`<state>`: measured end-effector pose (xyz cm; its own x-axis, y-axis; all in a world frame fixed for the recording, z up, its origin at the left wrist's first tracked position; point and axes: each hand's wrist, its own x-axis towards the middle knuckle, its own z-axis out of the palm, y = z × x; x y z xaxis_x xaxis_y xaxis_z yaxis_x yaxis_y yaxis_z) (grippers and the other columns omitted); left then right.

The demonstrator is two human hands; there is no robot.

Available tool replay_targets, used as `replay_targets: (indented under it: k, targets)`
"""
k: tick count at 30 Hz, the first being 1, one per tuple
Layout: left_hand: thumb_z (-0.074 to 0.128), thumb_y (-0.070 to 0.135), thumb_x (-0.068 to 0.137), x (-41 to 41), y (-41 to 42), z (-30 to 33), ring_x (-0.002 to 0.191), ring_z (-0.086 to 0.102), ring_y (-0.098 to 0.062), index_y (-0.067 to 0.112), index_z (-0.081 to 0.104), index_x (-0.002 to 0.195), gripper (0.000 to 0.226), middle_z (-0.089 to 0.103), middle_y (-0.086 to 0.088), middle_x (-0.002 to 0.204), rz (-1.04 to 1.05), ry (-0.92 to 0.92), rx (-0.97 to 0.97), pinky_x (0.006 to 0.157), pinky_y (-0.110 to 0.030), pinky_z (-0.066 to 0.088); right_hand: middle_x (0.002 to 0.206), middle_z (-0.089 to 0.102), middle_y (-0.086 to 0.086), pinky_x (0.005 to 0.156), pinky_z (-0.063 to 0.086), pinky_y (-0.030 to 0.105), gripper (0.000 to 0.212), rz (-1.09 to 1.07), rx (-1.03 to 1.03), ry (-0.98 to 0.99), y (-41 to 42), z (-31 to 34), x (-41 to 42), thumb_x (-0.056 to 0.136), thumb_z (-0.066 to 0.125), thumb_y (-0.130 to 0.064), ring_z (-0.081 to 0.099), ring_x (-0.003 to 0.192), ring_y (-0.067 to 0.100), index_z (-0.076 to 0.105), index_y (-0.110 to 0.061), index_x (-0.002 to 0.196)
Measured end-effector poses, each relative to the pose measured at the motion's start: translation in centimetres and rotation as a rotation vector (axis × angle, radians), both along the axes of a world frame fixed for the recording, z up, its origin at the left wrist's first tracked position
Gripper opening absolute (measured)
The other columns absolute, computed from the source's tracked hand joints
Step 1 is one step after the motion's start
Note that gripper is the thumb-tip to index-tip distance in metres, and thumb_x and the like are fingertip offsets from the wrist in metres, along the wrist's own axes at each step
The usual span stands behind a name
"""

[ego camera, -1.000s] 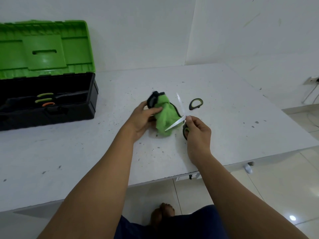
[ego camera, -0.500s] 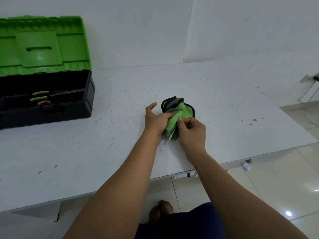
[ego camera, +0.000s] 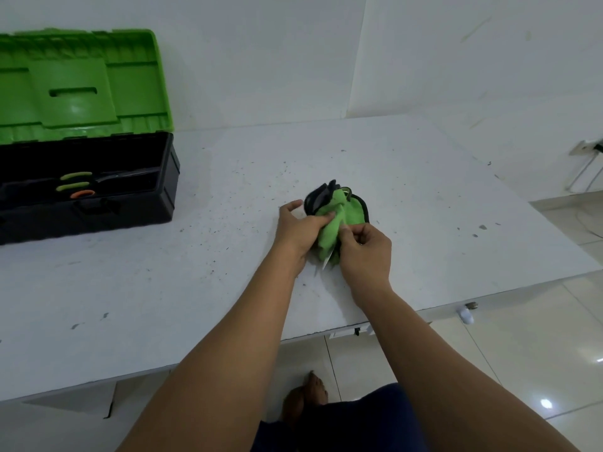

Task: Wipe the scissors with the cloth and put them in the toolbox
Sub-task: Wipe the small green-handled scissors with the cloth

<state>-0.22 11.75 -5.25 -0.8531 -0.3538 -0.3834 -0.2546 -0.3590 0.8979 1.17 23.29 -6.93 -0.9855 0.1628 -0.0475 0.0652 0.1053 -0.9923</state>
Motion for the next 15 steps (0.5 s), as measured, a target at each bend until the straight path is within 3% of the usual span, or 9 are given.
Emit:
replay_targets:
  k: [7, 11, 15]
  targets:
    - [0.08, 0.006, 0.087, 0.2, 0.5, 0.5, 0.101, 0.07, -0.022, 0.027, 0.04, 0.131, 0.063, 0.066, -0.009, 0.12, 0.078, -0.031, -0.037, 0.074, -0.032, 0.06, 0.07, 0.064, 0.005, 0.059, 0.046, 0.031, 0.023, 0.044, 0.008, -0.014, 0.0, 0.5, 0.0, 0.1, 0.065, -0.019, 0.053, 0.061, 0.014, 0.07, -0.003, 0.083]
    - [0.08, 0.006, 0.087, -0.4, 0.6, 0.6, 0.098, 0.071, -0.023, 0.026, 0.041, 0.127, 0.06, 0.066, -0.011, 0.119, 0.162, -0.042, 0.013, 0.079, -0.036, 0.062, 0.07, 0.065, 0.006, 0.059, 0.047, 0.03, 0.025, 0.058, -0.007, -0.014, 0.2, 0.5, 0.1, 0.099, 0.068, -0.022, 0.054, 0.062, 0.014, 0.07, -0.003, 0.082]
    - [0.086, 0.014, 0.086, 0.5, 0.9, 0.0, 0.102, 0.074, -0.022, 0.024, 0.044, 0.133, 0.064, 0.07, -0.009, 0.118, 0.032, -0.028, -0.017, 0.086, -0.04, 0.065, 0.066, 0.061, 0.003, 0.056, 0.045, 0.024, 0.023, 0.047, -0.093, -0.039, 0.5, 0.5, -0.1, 0.1, 0.064, -0.015, 0.051, 0.057, 0.009, 0.068, 0.001, 0.084]
